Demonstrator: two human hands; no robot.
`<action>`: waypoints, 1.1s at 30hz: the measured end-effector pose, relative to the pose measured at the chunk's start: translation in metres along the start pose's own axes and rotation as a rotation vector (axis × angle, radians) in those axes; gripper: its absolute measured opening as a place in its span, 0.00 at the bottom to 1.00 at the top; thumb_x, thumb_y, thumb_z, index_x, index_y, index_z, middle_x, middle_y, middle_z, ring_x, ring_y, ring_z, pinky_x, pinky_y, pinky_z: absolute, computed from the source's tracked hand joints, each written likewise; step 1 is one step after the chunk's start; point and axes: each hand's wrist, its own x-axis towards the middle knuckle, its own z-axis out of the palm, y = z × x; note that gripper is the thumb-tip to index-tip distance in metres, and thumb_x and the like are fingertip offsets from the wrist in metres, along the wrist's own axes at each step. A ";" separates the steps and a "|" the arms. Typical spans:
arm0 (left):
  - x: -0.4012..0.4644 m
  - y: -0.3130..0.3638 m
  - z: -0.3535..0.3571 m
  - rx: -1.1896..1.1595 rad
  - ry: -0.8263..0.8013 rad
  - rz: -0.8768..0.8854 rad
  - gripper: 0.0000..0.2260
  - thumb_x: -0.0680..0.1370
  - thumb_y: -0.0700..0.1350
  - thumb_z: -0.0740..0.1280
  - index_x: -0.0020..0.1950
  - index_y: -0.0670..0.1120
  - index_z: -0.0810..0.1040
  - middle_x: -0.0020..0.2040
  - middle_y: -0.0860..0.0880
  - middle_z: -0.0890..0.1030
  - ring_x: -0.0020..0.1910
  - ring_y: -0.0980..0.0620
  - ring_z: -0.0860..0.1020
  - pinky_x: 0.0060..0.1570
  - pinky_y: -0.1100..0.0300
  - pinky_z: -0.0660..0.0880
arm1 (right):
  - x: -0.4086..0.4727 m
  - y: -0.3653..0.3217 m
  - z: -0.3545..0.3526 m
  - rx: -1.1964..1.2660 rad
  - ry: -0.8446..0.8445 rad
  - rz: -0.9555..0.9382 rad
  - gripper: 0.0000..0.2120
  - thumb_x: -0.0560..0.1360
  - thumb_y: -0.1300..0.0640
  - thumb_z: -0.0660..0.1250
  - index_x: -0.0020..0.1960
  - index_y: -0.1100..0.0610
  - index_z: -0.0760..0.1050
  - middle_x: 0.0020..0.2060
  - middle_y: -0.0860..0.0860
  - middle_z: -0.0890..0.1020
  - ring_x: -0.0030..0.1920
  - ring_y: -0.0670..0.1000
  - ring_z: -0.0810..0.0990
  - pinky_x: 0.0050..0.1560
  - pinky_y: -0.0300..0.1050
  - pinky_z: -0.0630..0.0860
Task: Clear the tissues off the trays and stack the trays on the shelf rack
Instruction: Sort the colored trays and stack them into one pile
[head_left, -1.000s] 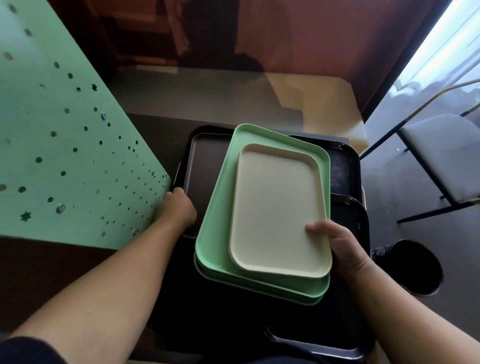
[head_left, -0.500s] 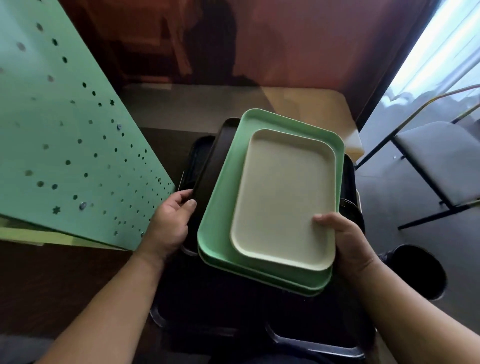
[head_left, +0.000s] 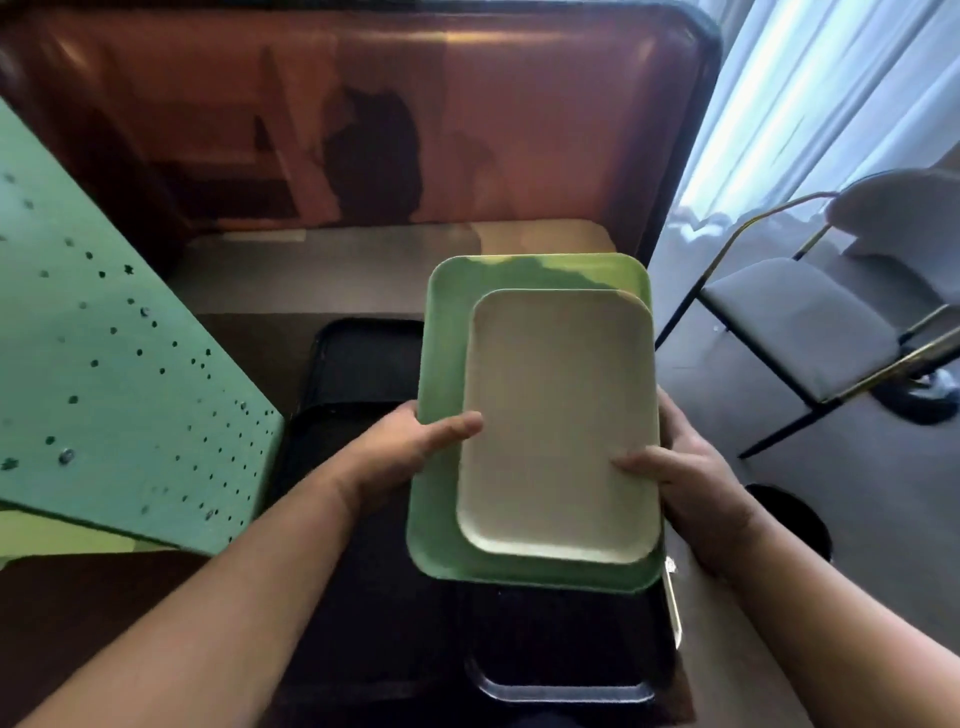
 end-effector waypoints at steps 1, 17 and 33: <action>0.004 0.000 0.014 -0.030 0.034 0.029 0.20 0.72 0.47 0.77 0.63 0.45 0.80 0.53 0.47 0.87 0.52 0.48 0.85 0.55 0.51 0.81 | -0.004 -0.002 -0.007 -0.060 0.006 -0.025 0.41 0.66 0.69 0.69 0.75 0.46 0.67 0.61 0.60 0.82 0.57 0.63 0.83 0.54 0.63 0.82; 0.012 -0.066 0.099 0.141 0.538 0.309 0.29 0.64 0.37 0.78 0.61 0.54 0.76 0.52 0.56 0.84 0.51 0.58 0.82 0.49 0.59 0.80 | -0.009 0.043 -0.063 -0.676 0.312 -0.142 0.20 0.67 0.66 0.75 0.52 0.46 0.78 0.45 0.41 0.81 0.45 0.42 0.79 0.43 0.32 0.73; 0.005 -0.073 0.093 -0.019 0.506 0.358 0.29 0.64 0.37 0.78 0.64 0.49 0.77 0.57 0.48 0.84 0.56 0.47 0.83 0.57 0.45 0.79 | -0.007 0.047 -0.067 -0.795 0.185 -0.285 0.29 0.68 0.63 0.72 0.65 0.45 0.71 0.55 0.37 0.74 0.55 0.33 0.72 0.56 0.23 0.65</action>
